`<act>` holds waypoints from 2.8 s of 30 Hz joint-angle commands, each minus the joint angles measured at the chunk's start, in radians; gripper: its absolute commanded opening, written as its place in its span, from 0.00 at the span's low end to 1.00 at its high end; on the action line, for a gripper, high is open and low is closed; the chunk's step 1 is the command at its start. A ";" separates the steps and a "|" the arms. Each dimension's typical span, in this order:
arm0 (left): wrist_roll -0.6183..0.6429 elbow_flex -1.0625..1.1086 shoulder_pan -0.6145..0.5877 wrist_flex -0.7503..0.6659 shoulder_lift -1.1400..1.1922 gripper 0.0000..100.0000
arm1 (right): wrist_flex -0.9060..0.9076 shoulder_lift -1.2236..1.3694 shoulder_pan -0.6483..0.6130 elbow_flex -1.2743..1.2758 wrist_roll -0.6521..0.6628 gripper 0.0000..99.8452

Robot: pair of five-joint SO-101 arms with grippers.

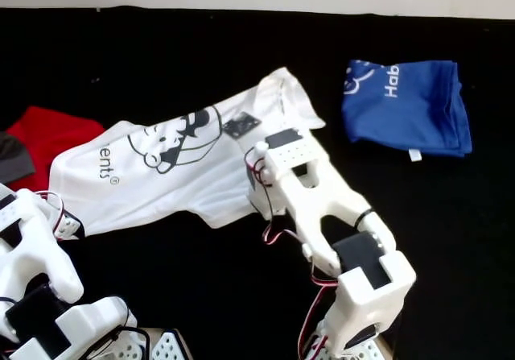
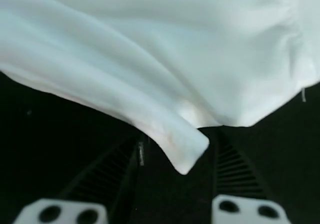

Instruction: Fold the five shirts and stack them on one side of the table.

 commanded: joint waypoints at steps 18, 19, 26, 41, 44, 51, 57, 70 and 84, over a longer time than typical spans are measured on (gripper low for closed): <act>0.008 0.002 0.015 -0.017 0.004 0.16 | -0.031 0.111 -0.016 -0.211 0.009 0.19; 0.008 0.002 0.015 -0.017 0.004 0.16 | -0.031 0.111 -0.016 -0.211 0.009 0.18; 0.008 0.002 0.015 -0.017 0.004 0.16 | -0.059 0.104 -0.010 -0.216 0.003 0.01; 0.005 -0.005 0.047 0.014 -0.005 0.16 | 0.096 -0.193 0.085 -0.131 0.009 0.01; 0.005 -0.050 0.108 0.186 -0.064 0.16 | 0.094 -0.236 0.136 -0.045 0.021 0.01; 0.005 -0.199 0.294 0.496 -0.128 0.16 | 0.016 -0.346 0.228 0.214 0.092 0.01; 0.005 -0.377 0.298 0.626 -0.130 0.16 | -0.059 -0.529 0.305 0.288 0.087 0.01; -0.436 -0.217 0.294 0.615 -0.124 0.16 | -0.143 -0.588 0.369 0.288 0.086 0.01; -0.434 -0.180 0.355 0.562 -0.124 0.23 | -0.165 -0.581 0.367 0.288 0.069 0.01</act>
